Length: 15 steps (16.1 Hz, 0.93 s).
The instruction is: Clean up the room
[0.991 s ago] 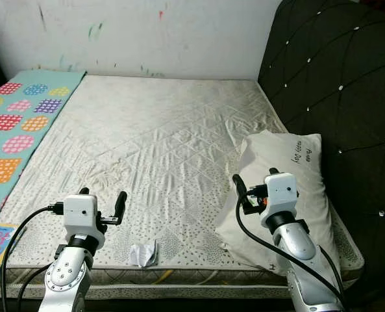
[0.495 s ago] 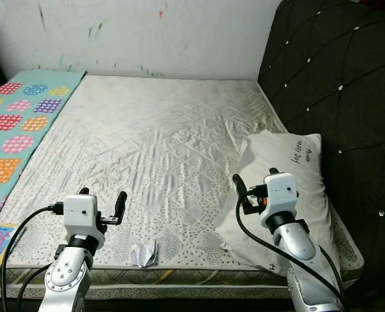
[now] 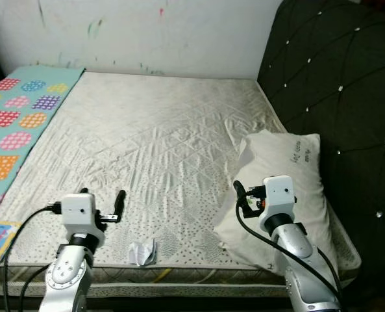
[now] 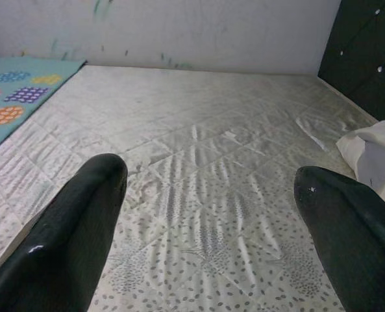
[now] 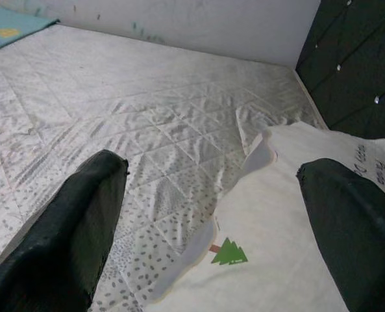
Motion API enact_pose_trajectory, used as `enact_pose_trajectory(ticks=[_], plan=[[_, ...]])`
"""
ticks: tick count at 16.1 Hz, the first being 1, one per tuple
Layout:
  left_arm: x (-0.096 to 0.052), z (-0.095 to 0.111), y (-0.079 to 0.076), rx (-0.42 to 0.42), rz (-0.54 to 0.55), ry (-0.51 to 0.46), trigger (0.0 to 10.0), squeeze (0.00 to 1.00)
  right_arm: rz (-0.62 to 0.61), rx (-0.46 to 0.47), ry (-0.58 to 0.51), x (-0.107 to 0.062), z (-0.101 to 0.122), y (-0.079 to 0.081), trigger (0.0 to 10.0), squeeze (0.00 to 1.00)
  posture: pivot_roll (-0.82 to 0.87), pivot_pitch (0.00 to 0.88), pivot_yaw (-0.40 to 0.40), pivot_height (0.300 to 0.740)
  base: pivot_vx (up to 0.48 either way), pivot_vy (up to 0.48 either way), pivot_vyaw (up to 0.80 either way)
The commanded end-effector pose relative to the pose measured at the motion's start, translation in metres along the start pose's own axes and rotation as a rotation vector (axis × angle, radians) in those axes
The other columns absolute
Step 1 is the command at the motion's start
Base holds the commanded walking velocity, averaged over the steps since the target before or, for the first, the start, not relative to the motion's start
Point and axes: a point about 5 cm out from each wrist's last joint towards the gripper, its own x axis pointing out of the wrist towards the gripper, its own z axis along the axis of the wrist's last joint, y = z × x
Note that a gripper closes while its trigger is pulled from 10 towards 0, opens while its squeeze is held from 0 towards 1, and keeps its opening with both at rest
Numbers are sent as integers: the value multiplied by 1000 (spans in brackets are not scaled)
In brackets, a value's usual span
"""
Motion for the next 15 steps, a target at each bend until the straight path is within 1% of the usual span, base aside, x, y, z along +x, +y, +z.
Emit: enact_pose_trajectory(ticks=[1,4,8,9,11,15], plan=[[1,0,1,-3,6,10,10000,0,-8,-7,-5,2,3,-1,10000,0,-92,0,-62,740,0,251,0],[1,-1,1,-8,7,12,10000,0,8,13,8,2,3,1,10000,0,-92,0,-62,740,0,292,0],[1,-1,1,-11,3,15,10000,0,8,15,18,1,3,1,10000,0,-94,0,-59,740,0,338,0],[1,-1,1,-12,2,17,10000,0,23,31,31,1,1,2,10000,0,-94,0,-59,740,0,394,0],[2,-1,0,-12,2,18,10000,0,19,20,39,0,-1,0,10000,0,-97,0,-61,740,0,392,0],[2,-1,1,-13,4,20,10000,0,36,8,30,0,0,3,10000,0,-98,0,-59,740,0,470,0]])
